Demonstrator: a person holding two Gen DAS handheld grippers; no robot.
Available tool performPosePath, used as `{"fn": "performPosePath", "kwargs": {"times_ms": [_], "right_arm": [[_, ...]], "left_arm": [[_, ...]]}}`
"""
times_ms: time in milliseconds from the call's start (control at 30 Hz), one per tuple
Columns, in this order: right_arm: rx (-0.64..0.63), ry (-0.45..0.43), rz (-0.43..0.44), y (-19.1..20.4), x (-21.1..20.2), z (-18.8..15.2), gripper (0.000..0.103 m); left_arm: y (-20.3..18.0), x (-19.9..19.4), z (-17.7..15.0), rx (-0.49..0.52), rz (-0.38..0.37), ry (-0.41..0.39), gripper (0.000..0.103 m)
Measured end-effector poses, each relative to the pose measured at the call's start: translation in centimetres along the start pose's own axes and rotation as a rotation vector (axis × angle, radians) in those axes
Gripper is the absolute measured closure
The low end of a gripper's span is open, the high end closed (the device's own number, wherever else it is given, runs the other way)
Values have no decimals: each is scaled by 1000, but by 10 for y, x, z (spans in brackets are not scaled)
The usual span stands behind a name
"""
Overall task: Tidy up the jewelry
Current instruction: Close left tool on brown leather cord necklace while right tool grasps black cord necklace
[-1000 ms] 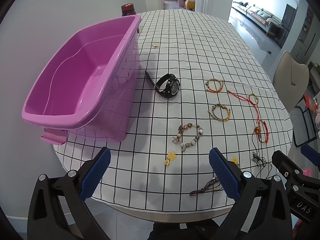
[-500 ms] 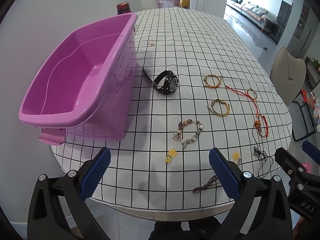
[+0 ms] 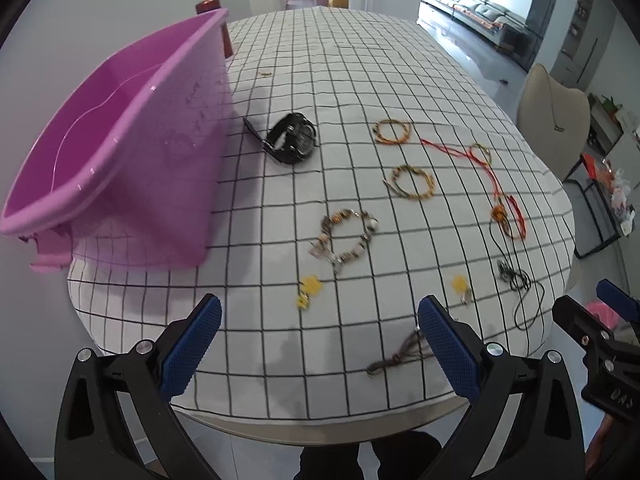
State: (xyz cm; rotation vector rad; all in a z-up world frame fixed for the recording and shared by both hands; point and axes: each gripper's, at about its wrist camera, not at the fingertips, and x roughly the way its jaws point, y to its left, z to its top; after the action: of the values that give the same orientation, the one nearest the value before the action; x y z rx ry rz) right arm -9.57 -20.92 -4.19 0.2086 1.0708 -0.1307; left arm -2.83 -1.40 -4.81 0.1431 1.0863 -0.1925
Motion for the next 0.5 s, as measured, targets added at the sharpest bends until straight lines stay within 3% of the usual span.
{"fn": "performPosePath", "kwargs": {"times_ms": [500], "right_arm": [[-127, -55, 113, -65, 54, -31, 10]], "left_arm": [[-46, 41, -68, -111, 86, -22, 6]]}}
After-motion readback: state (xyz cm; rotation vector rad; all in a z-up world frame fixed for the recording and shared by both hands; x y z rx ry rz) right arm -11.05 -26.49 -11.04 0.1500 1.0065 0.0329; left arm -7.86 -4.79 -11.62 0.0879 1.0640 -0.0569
